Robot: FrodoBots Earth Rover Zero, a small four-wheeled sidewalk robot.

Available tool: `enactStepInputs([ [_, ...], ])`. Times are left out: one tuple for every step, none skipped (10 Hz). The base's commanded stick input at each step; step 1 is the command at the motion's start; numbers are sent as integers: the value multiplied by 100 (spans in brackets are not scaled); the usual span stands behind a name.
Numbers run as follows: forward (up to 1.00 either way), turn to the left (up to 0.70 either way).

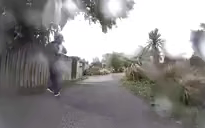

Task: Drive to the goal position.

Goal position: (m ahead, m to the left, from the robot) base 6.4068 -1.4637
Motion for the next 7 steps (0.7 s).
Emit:
enactStepInputs([
  [85,0],
  [85,0],
  [85,0],
  [85,-16],
  [85,-34],
  [85,-34],
  [85,0],
])
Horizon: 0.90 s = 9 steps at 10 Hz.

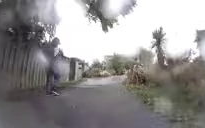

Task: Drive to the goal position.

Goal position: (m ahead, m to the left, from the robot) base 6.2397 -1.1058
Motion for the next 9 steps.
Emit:
enactStepInputs([
  [85,0],
  [85,0],
  [85,0],
  [85,0],
  [85,0],
  [85,0],
  [85,0],
  [85,0],
  [85,0],
])
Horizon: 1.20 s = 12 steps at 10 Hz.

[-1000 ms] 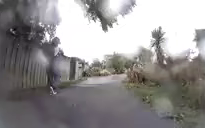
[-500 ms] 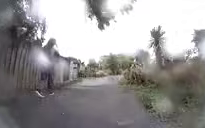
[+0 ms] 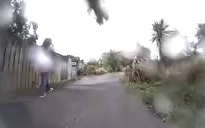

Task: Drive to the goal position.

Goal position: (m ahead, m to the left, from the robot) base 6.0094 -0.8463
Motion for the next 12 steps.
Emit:
enactStepInputs([
  [85,0],
  [85,0],
  [85,0],
  [85,0],
  [85,-13],
  [85,-29],
  [85,-31],
  [85,-27],
  [85,-23],
  [85,-7],
  [85,0],
  [85,0],
])
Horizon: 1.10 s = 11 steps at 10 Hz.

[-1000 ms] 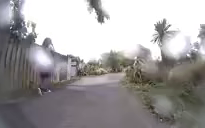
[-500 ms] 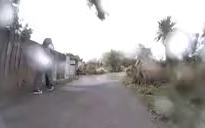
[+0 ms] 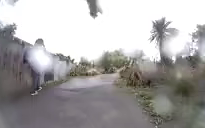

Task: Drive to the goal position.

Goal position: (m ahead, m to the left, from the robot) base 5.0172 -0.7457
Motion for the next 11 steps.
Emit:
enactStepInputs([
  [85,0],
  [85,0],
  [85,0],
  [85,0],
  [85,0],
  [85,0],
  [85,0],
  [85,0],
  [85,0],
  [85,0],
  [85,0],
])
